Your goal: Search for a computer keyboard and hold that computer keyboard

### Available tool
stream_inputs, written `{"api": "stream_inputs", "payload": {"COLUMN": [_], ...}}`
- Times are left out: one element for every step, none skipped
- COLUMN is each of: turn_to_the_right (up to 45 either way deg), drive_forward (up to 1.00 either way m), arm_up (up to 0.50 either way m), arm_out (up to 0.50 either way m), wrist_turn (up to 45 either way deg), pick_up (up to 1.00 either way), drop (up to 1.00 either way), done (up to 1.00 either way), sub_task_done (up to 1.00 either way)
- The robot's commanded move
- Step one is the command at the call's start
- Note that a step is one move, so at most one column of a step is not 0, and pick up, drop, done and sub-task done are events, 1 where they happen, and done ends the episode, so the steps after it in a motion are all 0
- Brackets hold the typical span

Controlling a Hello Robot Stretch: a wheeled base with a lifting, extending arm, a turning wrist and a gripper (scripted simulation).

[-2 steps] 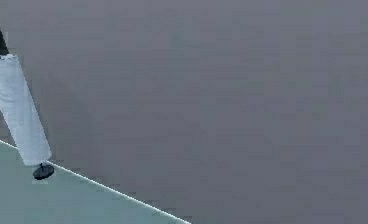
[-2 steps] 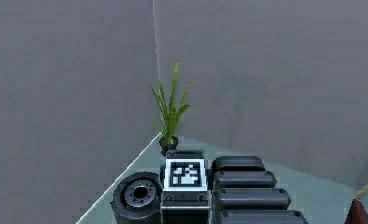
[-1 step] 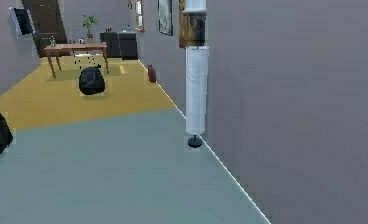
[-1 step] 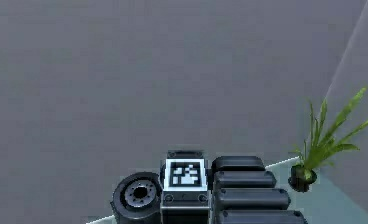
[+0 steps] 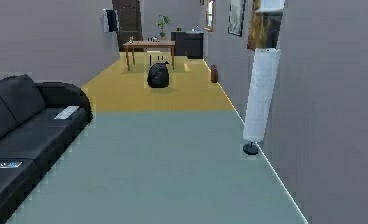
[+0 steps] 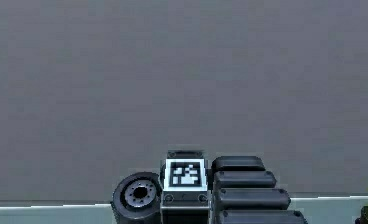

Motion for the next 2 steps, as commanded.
{"api": "stream_inputs", "payload": {"turn_to_the_right": [0.0, -45.0], "drive_forward": [0.35, 0.0], "arm_up": [0.0, 0.0], "arm_out": [0.0, 0.0], "wrist_turn": [0.0, 0.0], "pick_up": [0.0, 0.0], "drop": [0.0, 0.0], "done": [0.0, 0.0], "sub_task_done": [0.0, 0.0]}}
